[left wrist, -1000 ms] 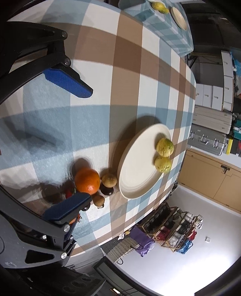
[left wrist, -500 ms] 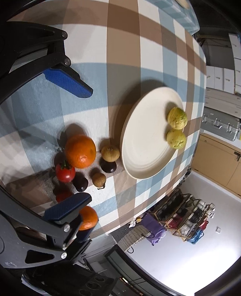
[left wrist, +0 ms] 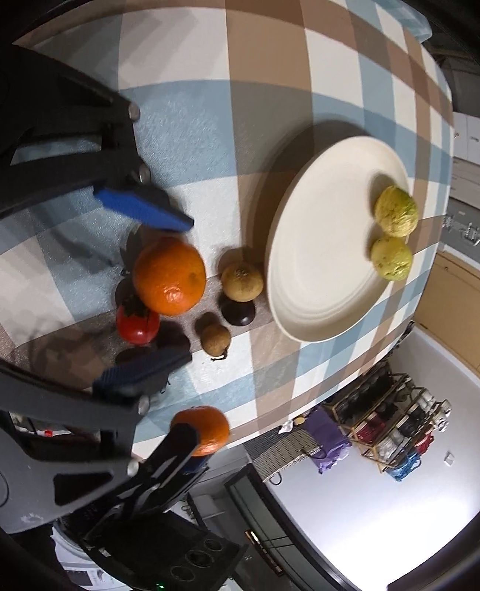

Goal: Organize fruits
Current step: 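Grasp an orange with the right gripper while the left gripper grasps the other orange, then carry both oranges onto the cream plate beside the citrus and release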

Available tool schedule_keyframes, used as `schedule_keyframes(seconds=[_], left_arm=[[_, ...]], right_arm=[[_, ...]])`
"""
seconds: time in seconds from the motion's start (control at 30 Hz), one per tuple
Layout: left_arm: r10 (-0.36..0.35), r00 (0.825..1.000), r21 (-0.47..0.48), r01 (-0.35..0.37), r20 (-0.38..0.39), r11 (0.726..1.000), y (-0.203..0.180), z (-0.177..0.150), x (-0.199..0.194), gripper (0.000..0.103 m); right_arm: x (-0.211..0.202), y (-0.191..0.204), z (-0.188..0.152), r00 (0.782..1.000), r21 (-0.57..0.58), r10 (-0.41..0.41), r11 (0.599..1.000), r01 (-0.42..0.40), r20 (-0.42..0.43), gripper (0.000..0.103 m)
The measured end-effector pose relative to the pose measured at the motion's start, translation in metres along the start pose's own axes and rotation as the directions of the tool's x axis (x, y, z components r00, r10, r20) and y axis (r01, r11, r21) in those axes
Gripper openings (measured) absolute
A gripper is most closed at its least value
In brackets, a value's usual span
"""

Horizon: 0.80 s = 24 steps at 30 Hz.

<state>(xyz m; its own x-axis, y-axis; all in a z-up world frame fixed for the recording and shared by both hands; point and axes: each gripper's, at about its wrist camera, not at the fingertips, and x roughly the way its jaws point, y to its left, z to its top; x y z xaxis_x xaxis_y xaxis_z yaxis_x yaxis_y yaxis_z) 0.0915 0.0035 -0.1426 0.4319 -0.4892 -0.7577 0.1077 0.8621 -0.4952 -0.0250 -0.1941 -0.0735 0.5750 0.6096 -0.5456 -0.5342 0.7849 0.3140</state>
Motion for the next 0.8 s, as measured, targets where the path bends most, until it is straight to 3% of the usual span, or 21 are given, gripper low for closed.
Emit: schedule_keyframes(seconds=[0.03,0.1,0.4,0.8], left_arm=[[0.001,1.000,0.004,-0.001,-0.003,1.000,0.000,0.000,0.001,0.053],[0.011,1.000,0.009,-0.011,0.005,1.000,0.001,0.002,-0.001,0.038],[-0.020,1.000,0.016,0.020,0.002,1.000,0.005,0.003,-0.003,0.037],[-0.064,0.997,0.031,0.063,0.052,0.998,0.007,0.018,-0.024,0.037]], right_arm=[[0.000,0.000,0.000,1.000,0.001,0.000,1.000,0.000,0.000,0.042],[0.001,-0.001,0.002,1.000,0.001,0.001,1.000,-0.001,0.001,0.042],[0.007,-0.003,0.009,1.000,0.003,-0.002,1.000,0.002,-0.013,0.042],[0.021,-0.005,0.028,1.000,0.012,0.005,1.000,-0.004,-0.029,0.042]])
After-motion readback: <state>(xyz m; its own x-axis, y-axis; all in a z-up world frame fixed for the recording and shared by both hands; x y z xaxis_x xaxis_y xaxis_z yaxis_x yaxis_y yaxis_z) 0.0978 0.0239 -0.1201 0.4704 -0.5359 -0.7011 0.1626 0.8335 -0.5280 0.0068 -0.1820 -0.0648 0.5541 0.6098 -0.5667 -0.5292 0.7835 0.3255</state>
